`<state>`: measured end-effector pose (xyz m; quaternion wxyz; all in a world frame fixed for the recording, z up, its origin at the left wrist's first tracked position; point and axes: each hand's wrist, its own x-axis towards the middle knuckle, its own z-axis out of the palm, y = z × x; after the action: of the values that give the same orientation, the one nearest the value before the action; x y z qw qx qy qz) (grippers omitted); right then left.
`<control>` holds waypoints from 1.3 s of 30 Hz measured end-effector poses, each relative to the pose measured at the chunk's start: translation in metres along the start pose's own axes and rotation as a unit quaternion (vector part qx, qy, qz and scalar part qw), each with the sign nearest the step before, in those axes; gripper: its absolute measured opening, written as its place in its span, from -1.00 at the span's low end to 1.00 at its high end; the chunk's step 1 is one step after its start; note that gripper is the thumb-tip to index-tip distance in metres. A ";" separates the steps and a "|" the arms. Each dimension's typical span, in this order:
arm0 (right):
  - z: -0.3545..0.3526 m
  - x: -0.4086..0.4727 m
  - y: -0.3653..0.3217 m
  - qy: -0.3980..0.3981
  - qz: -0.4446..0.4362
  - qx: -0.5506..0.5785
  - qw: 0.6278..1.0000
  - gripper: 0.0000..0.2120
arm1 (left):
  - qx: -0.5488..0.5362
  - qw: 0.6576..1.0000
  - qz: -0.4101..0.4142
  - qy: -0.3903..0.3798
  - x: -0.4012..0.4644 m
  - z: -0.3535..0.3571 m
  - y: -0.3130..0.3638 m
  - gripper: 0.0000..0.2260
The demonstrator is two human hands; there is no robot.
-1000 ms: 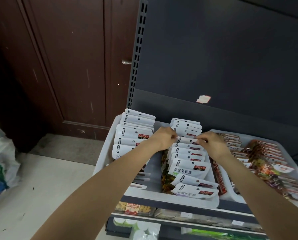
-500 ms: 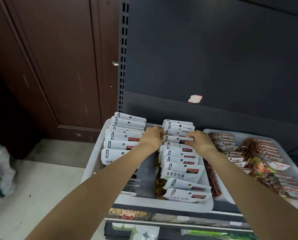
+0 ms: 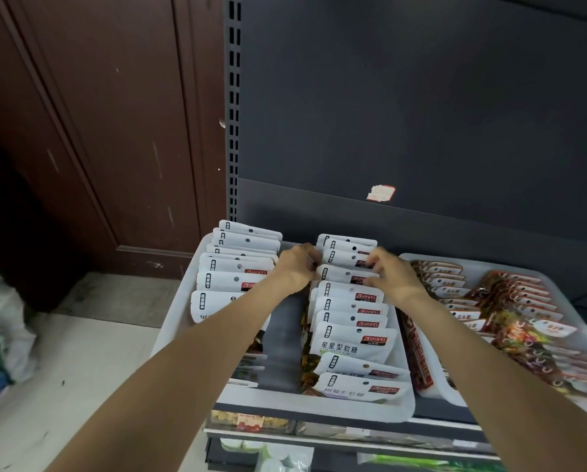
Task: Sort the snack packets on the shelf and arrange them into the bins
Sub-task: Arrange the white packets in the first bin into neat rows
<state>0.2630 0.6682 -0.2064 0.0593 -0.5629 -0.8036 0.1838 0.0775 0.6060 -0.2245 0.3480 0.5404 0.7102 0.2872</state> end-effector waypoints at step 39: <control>-0.008 -0.065 0.009 0.004 -0.058 0.139 0.989 -0.76 | -0.280 0.954 -0.077 -0.081 -0.052 0.015 0.006 -0.72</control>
<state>0.2968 0.6127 -0.1946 0.1509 -0.5027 -0.8011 0.2876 0.1025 0.5581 -0.2192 0.5628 0.3870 0.6099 0.4017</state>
